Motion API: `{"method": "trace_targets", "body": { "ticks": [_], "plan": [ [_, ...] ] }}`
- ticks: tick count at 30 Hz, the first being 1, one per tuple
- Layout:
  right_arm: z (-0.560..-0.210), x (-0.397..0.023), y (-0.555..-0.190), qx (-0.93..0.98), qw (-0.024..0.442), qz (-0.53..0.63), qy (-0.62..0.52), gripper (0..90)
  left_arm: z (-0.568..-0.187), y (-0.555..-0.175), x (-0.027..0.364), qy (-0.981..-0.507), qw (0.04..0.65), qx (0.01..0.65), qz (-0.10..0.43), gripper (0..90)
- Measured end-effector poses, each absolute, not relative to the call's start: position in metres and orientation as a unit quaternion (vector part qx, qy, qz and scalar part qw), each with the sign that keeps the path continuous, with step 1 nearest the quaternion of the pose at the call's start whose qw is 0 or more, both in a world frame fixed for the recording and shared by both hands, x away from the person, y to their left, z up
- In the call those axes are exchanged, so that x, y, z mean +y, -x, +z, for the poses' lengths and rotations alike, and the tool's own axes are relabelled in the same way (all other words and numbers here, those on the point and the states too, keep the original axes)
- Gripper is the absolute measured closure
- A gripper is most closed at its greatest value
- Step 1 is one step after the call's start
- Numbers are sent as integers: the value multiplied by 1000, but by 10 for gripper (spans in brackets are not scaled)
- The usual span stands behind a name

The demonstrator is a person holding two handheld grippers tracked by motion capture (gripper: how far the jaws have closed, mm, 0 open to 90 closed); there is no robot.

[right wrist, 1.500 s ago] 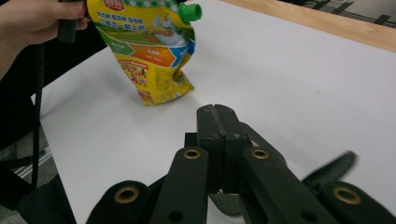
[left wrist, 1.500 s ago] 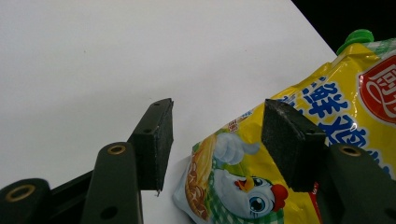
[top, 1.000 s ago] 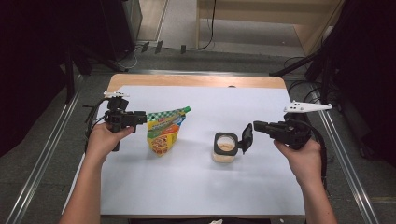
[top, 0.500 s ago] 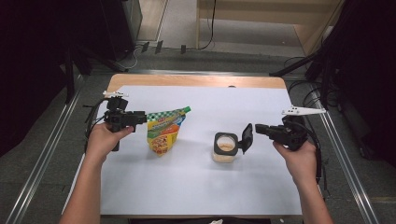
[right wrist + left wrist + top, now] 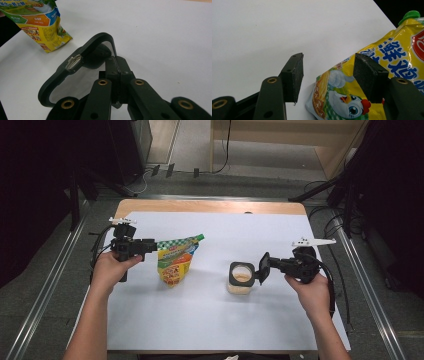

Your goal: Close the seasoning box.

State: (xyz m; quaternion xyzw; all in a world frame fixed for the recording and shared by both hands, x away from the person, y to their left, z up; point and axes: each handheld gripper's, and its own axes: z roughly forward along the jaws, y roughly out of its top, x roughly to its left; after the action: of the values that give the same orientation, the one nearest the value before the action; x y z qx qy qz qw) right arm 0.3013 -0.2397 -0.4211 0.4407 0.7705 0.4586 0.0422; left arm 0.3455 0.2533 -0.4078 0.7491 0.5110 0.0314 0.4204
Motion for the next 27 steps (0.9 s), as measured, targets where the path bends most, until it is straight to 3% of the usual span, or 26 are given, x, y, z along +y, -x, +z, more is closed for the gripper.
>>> {"method": "trace_targets", "body": {
  "ticks": [27],
  "plan": [
    [-414,-226,-296,773,35,475,-420,900,-408,-346,256,-745,425,514,31,419]
  ]
}}
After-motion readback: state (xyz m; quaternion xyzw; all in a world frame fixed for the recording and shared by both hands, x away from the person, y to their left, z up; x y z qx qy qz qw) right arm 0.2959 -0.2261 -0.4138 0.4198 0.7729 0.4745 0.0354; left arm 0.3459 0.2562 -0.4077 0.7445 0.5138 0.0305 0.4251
